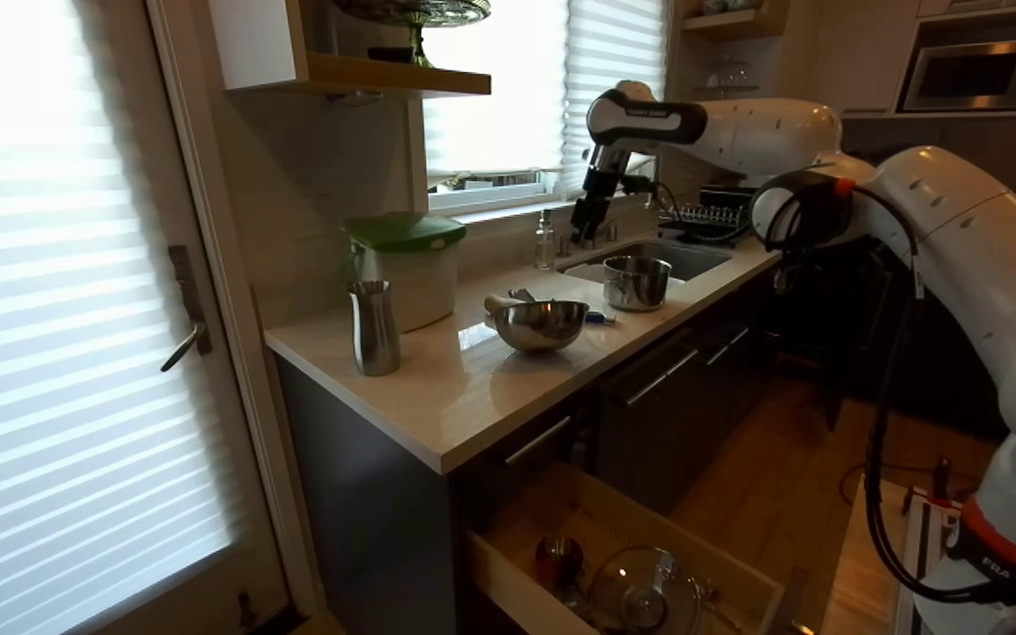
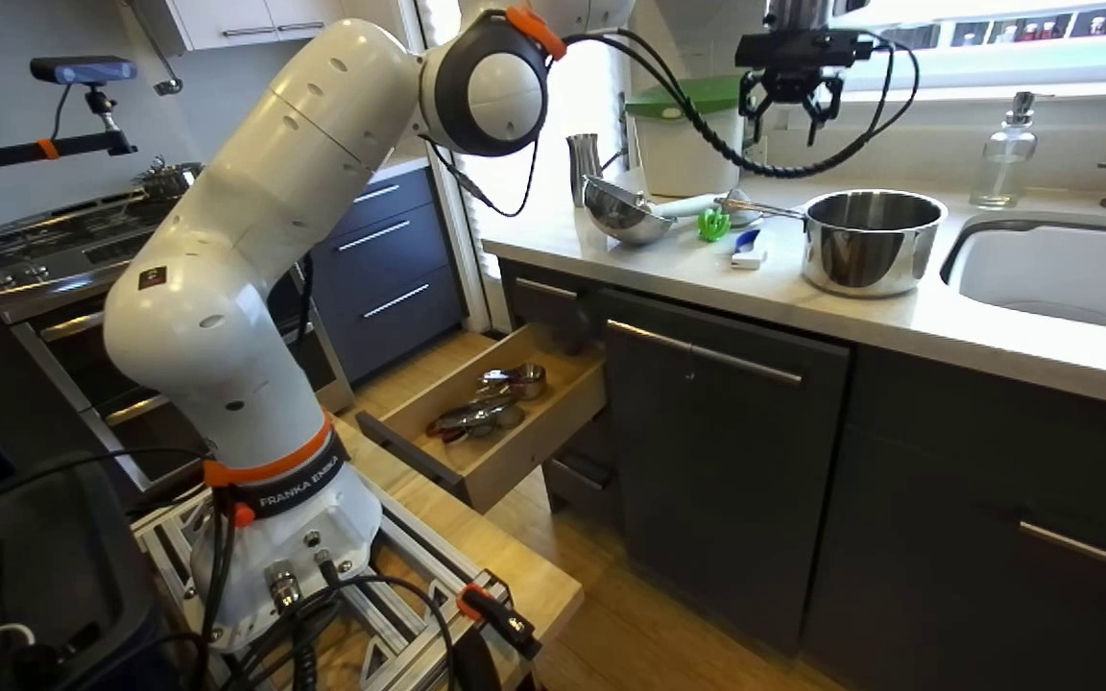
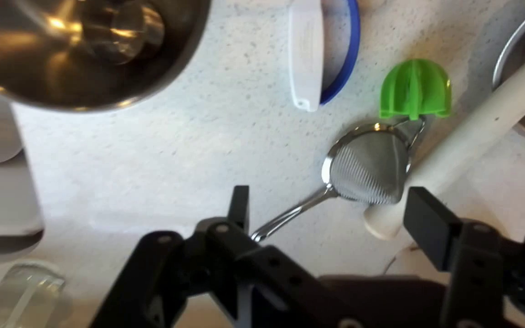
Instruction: Remove the white and blue object from the pot and put it on the counter top
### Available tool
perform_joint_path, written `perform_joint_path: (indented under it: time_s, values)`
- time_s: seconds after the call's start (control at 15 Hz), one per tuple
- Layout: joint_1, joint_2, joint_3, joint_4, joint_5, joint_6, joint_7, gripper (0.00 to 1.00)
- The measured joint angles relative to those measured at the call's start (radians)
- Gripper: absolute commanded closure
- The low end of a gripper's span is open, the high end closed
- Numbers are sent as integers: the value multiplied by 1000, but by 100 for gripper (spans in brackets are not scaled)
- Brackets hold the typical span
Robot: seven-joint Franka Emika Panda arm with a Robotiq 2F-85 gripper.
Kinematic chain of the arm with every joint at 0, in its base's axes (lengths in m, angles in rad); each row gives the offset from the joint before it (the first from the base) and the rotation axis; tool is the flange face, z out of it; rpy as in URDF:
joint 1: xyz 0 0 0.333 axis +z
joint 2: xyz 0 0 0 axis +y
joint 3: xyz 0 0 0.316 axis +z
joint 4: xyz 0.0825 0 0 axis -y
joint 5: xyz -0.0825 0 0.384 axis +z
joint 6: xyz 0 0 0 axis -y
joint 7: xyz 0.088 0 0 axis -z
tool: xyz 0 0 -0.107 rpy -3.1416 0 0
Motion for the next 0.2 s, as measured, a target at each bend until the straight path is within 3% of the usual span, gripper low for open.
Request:
perform_joint_path:
  time_s: [0.2]
  values:
    - [-30, -76, -31, 11, -7, 27, -22, 0]
